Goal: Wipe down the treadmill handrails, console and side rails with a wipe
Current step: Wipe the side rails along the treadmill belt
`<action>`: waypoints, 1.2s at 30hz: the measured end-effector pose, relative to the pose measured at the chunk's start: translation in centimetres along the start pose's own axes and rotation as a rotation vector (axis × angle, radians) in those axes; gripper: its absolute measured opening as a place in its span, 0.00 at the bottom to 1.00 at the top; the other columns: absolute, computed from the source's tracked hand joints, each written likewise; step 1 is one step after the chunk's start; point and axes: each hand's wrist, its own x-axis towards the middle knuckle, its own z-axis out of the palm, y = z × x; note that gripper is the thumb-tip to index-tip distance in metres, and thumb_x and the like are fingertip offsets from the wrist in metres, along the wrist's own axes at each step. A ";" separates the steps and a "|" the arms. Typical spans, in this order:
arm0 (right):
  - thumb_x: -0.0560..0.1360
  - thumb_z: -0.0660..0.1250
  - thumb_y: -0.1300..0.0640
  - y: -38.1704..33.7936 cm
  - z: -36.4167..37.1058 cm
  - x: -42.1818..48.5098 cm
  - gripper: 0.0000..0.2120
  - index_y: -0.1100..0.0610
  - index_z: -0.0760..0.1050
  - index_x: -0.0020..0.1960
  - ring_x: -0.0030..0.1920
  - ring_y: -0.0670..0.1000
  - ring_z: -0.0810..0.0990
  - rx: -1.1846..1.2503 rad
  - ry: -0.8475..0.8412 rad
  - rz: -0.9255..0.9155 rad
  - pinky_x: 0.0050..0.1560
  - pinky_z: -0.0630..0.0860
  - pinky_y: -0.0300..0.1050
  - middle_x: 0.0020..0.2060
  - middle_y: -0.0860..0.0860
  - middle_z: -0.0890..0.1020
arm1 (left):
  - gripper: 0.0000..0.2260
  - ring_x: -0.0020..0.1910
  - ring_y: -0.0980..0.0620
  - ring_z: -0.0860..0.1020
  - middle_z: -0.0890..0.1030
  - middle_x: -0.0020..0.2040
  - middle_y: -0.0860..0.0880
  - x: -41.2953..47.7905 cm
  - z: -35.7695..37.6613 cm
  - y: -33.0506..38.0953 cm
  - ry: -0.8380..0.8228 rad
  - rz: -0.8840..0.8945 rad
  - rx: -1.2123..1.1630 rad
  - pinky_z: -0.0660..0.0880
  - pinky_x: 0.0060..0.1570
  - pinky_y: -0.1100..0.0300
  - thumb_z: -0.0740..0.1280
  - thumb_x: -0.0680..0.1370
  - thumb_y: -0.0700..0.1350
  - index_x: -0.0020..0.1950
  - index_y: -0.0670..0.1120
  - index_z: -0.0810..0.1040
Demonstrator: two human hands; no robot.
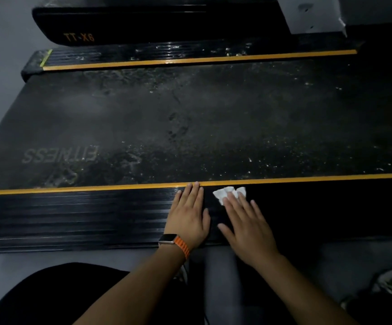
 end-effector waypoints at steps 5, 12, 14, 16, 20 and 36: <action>0.84 0.46 0.35 5.1 -1.2 -3.0 0.36 0.57 0.61 0.83 0.84 0.54 0.53 -0.033 -0.007 0.197 0.81 0.57 0.60 0.83 0.53 0.58 | 0.29 0.83 0.50 0.49 0.54 0.84 0.47 0.0 -0.2 0.2 -0.015 -0.009 0.002 0.43 0.81 0.52 0.49 0.84 0.56 0.83 0.44 0.58; 0.84 0.45 0.34 -1.1 0.4 -1.3 0.36 0.56 0.60 0.83 0.83 0.56 0.56 -0.004 0.004 0.011 0.80 0.54 0.59 0.83 0.54 0.59 | 0.29 0.83 0.50 0.50 0.56 0.84 0.46 0.0 -0.2 0.1 -0.016 -0.016 -0.014 0.45 0.81 0.52 0.50 0.84 0.55 0.83 0.44 0.59; 0.85 0.45 0.35 0.3 0.2 -1.8 0.35 0.56 0.60 0.83 0.83 0.55 0.57 -0.017 0.024 -0.012 0.80 0.56 0.58 0.83 0.53 0.59 | 0.29 0.83 0.50 0.49 0.55 0.84 0.47 0.0 -0.3 0.1 -0.024 -0.015 -0.020 0.45 0.82 0.51 0.50 0.84 0.55 0.83 0.44 0.59; 0.85 0.47 0.36 2.6 0.0 -3.0 0.35 0.56 0.61 0.83 0.83 0.54 0.56 -0.014 0.041 0.053 0.80 0.57 0.58 0.83 0.53 0.59 | 0.29 0.83 0.50 0.47 0.54 0.84 0.47 0.0 -0.4 0.1 -0.036 -0.014 -0.019 0.44 0.82 0.51 0.50 0.84 0.55 0.83 0.44 0.57; 0.85 0.46 0.36 4.1 -0.5 -4.2 0.35 0.58 0.62 0.82 0.84 0.56 0.55 0.019 0.068 0.221 0.81 0.57 0.59 0.83 0.54 0.60 | 0.29 0.83 0.50 0.47 0.53 0.84 0.47 0.2 -0.3 0.2 -0.032 -0.014 -0.011 0.43 0.82 0.51 0.49 0.84 0.55 0.84 0.45 0.56; 0.85 0.48 0.37 2.1 0.8 -5.4 0.34 0.59 0.64 0.81 0.82 0.59 0.59 0.003 0.125 0.160 0.80 0.58 0.59 0.82 0.57 0.62 | 0.29 0.83 0.50 0.47 0.53 0.84 0.48 0.1 -0.3 0.2 -0.024 -0.015 -0.011 0.43 0.81 0.52 0.50 0.84 0.56 0.84 0.45 0.57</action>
